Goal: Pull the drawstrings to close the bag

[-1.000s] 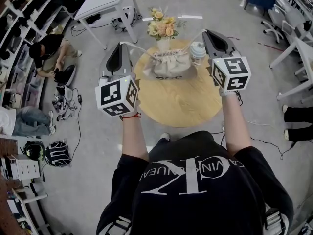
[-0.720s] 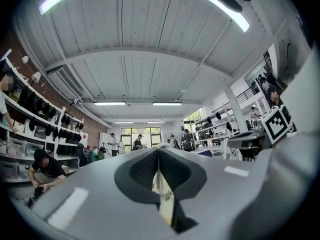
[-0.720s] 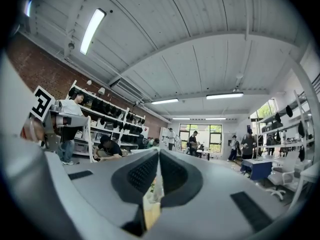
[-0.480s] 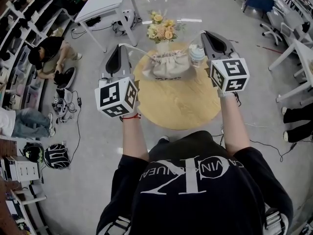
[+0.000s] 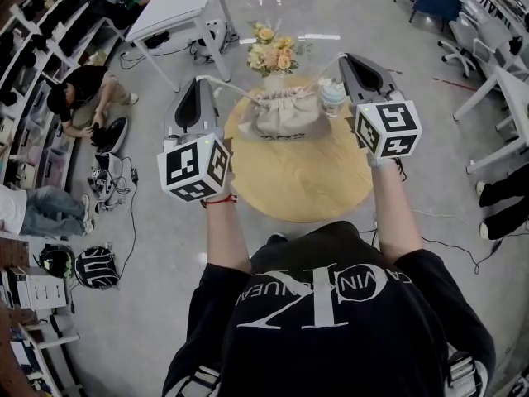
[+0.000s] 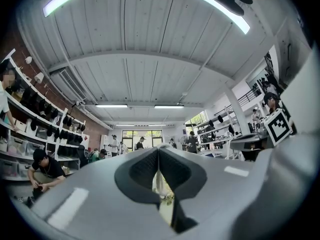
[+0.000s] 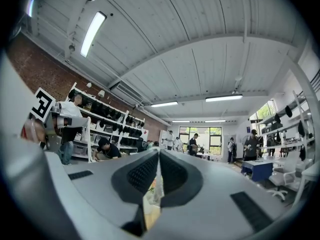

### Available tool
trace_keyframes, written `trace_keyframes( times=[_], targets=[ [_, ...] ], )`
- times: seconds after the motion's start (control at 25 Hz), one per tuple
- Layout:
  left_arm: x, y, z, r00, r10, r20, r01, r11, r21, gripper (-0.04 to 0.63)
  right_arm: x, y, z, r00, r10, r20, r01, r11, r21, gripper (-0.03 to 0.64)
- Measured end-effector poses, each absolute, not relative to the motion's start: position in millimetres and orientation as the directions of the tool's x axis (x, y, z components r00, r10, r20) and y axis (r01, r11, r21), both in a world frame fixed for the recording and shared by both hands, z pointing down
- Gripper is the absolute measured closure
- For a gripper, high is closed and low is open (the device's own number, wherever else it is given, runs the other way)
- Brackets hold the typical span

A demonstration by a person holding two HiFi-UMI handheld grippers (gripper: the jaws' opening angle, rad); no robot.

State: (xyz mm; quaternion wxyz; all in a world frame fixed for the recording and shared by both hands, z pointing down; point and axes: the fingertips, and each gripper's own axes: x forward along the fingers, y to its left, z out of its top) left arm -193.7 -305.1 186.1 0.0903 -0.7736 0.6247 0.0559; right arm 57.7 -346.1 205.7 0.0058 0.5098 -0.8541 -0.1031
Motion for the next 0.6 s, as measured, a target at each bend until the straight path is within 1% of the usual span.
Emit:
trace_keyframes(
  times=[0.6],
  targets=[
    [-199.0, -304.8, 185.4, 0.21, -0.956, -0.204, -0.977, -0.199, -0.071, 0.58, 56.6, -345.9, 201.3, -0.484, -0.867, -0.123, -0.87, 0.46, 0.18, 0.598]
  ],
)
